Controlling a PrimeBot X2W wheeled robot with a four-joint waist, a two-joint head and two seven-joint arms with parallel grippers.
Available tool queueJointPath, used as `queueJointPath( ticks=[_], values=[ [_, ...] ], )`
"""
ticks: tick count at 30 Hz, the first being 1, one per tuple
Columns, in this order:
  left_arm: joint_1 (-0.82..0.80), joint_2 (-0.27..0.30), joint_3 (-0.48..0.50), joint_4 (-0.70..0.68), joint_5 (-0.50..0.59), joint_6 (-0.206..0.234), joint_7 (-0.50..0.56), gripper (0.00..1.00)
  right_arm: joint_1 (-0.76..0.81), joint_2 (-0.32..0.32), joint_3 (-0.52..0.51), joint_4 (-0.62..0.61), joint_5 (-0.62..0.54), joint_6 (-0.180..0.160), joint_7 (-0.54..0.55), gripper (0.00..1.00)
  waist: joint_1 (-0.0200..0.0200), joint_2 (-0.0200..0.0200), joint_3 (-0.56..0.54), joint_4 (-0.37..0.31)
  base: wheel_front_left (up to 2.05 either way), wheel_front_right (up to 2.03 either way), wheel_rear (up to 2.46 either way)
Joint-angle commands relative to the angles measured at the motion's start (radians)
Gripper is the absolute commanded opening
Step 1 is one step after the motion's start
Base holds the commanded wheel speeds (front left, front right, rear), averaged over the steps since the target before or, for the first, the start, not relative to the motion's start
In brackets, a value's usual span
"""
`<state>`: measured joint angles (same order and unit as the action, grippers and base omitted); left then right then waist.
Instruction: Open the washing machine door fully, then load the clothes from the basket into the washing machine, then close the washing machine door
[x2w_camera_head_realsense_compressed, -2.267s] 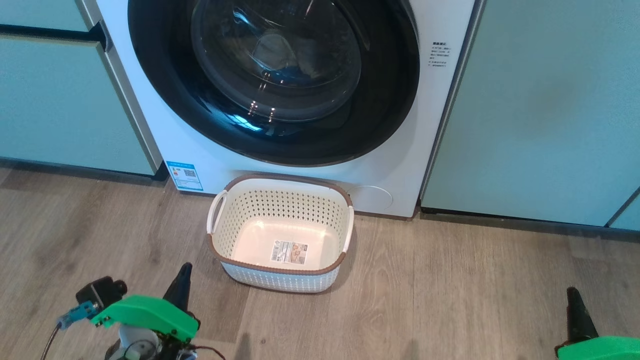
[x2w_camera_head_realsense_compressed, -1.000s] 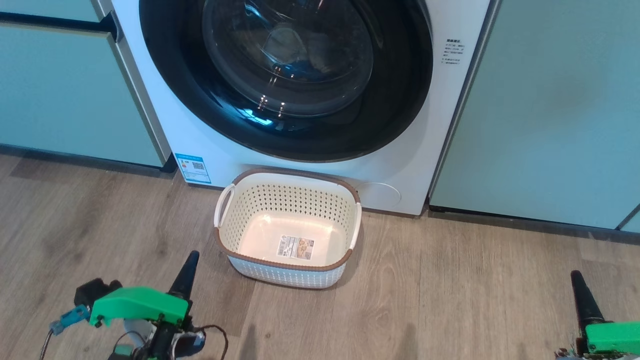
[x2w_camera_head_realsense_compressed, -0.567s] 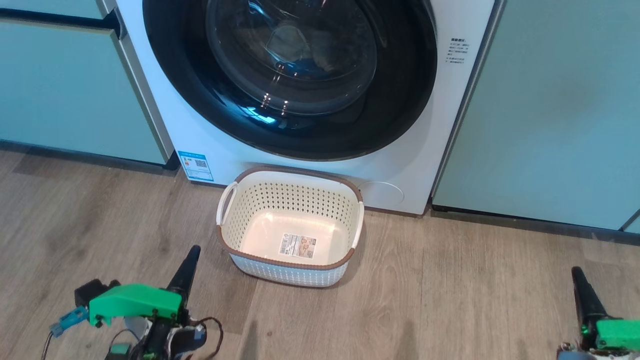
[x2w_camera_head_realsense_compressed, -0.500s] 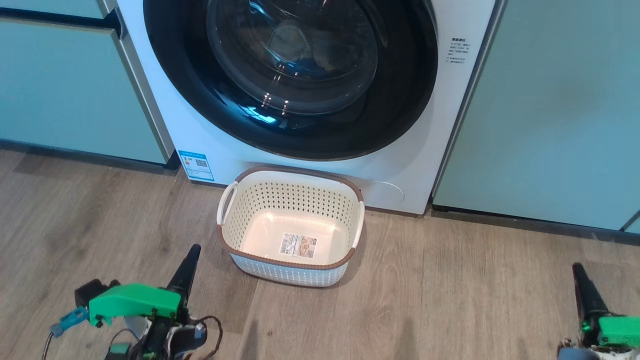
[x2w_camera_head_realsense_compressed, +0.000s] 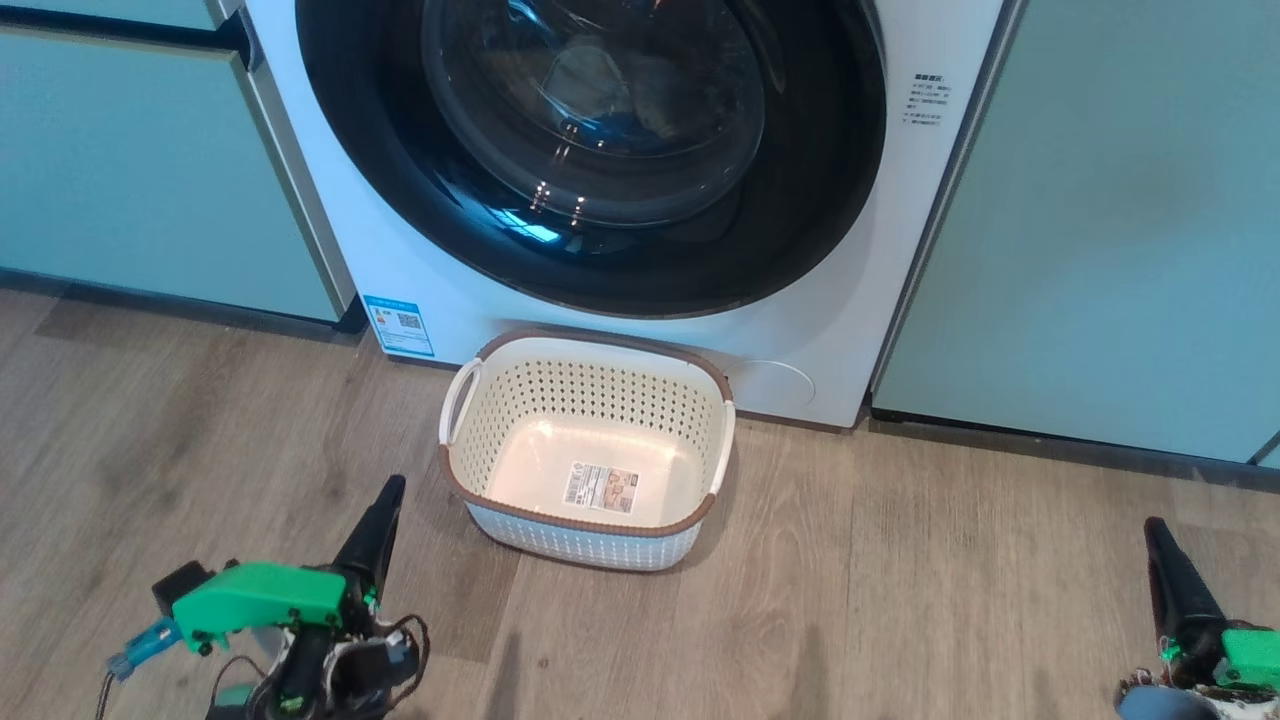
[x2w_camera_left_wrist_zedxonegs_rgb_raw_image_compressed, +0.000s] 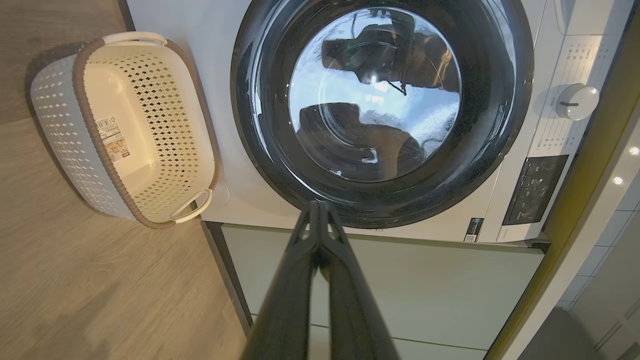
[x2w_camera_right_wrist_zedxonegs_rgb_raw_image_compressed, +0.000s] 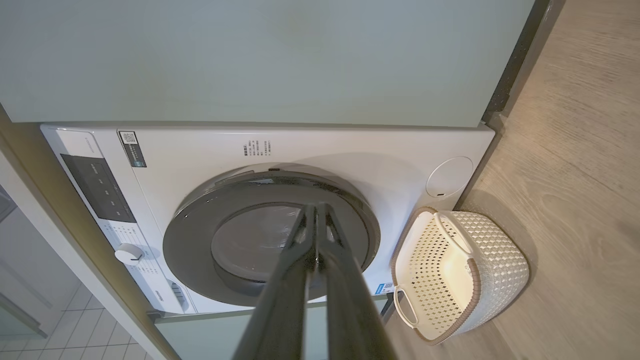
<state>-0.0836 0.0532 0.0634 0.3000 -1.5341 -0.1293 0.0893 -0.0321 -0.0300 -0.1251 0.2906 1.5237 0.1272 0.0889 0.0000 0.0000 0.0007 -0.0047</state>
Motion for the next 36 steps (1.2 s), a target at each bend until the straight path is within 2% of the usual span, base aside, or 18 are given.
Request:
queueJointPath(
  ticks=[1,6,36],
  values=[
    [-0.026,0.004,0.041,-0.045,-0.030,-0.001,0.010,0.00,-0.070,-0.020,0.014,-0.042,0.034,0.003,0.010,0.00,0.0000,0.0000,0.001,0.001,0.00,0.00,0.00],
    [-0.024,-0.003,0.051,-0.055,-0.074,-0.001,0.024,0.00,-0.076,-0.020,0.011,-0.046,0.085,0.003,0.025,0.00,0.0000,0.0000,0.002,0.005,0.00,0.00,0.00],
    [-0.024,-0.003,0.051,-0.055,-0.074,-0.001,0.024,0.00,-0.076,-0.020,0.011,-0.046,0.085,0.003,0.024,0.00,0.0000,0.0000,0.002,0.005,0.00,0.00,0.00]
  ],
)
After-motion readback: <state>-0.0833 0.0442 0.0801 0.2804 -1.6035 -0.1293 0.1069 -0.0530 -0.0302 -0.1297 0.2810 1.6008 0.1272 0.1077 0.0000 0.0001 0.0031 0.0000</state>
